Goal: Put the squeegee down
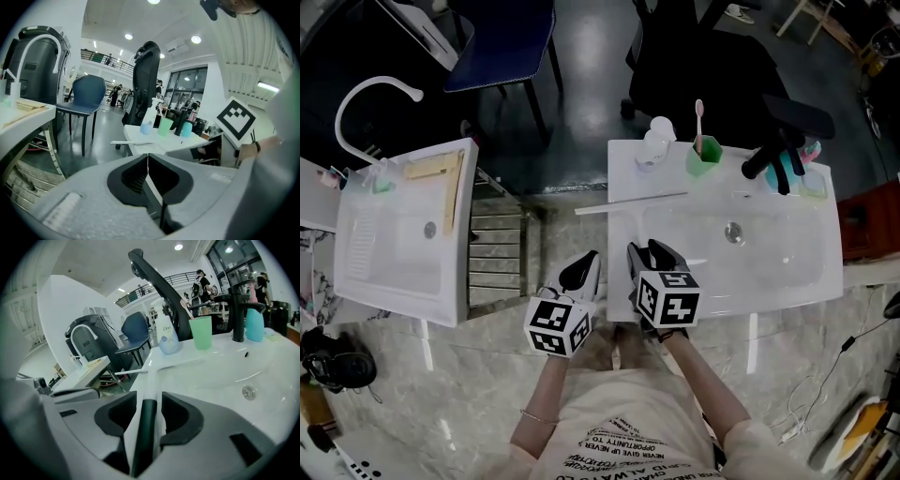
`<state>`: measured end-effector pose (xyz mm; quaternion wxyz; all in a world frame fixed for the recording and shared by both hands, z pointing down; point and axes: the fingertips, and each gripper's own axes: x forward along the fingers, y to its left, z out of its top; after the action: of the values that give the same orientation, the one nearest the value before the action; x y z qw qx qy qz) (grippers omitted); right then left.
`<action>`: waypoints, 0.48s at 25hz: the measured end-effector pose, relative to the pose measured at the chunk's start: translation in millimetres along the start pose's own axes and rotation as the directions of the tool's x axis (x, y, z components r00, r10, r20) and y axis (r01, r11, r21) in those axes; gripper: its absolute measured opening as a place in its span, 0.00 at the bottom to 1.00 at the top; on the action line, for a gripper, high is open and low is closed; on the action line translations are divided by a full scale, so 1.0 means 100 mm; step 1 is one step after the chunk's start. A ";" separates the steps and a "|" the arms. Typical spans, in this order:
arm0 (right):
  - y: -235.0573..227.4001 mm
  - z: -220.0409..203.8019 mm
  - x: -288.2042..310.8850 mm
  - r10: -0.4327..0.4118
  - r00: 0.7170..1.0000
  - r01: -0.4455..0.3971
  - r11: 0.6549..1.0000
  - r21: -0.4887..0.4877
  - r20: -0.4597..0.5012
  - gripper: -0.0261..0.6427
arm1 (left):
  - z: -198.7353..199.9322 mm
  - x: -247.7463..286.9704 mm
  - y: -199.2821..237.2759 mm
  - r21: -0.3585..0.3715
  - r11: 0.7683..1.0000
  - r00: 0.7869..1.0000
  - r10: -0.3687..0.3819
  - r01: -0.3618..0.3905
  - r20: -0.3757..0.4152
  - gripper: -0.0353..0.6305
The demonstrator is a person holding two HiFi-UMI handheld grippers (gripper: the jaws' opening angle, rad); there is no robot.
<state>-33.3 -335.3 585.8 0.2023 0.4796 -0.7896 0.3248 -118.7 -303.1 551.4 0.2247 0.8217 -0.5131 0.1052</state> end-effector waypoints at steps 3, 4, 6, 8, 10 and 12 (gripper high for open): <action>-0.03 0.06 -0.06 0.001 0.999 -0.002 1.000 0.006 0.035 0.26 | 0.05 -0.02 -0.02 0.023 1.000 1.000 -0.014 0.014 0.003 0.09; -0.03 0.09 -0.09 0.004 0.999 -0.005 1.000 0.005 0.049 0.26 | 0.07 -0.02 -0.02 0.028 1.000 1.000 -0.015 0.015 0.007 0.09; -0.03 0.15 -0.14 0.011 0.997 -0.011 1.000 -0.001 0.073 0.26 | 0.12 -0.04 -0.04 0.036 0.999 1.000 -0.019 0.018 0.019 0.09; -0.02 0.18 -0.18 0.023 0.997 -0.022 1.000 -0.004 0.078 0.22 | 0.18 -0.05 -0.09 0.051 0.998 0.999 -0.034 0.033 0.029 0.09; -0.01 0.20 -0.22 0.030 0.996 -0.029 0.999 -0.012 0.079 0.18 | 0.23 -0.06 -0.15 0.066 0.996 0.998 -0.053 0.051 0.037 0.09; 0.00 0.23 -0.26 0.030 0.996 -0.026 0.999 -0.040 0.088 0.13 | 0.28 -0.08 -0.18 0.079 0.995 0.997 -0.066 0.062 0.048 0.09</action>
<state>-22.1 -335.7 553.0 0.1717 0.4784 -0.8107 0.2905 -107.8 -303.2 518.7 0.1830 0.8481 -0.4876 0.0971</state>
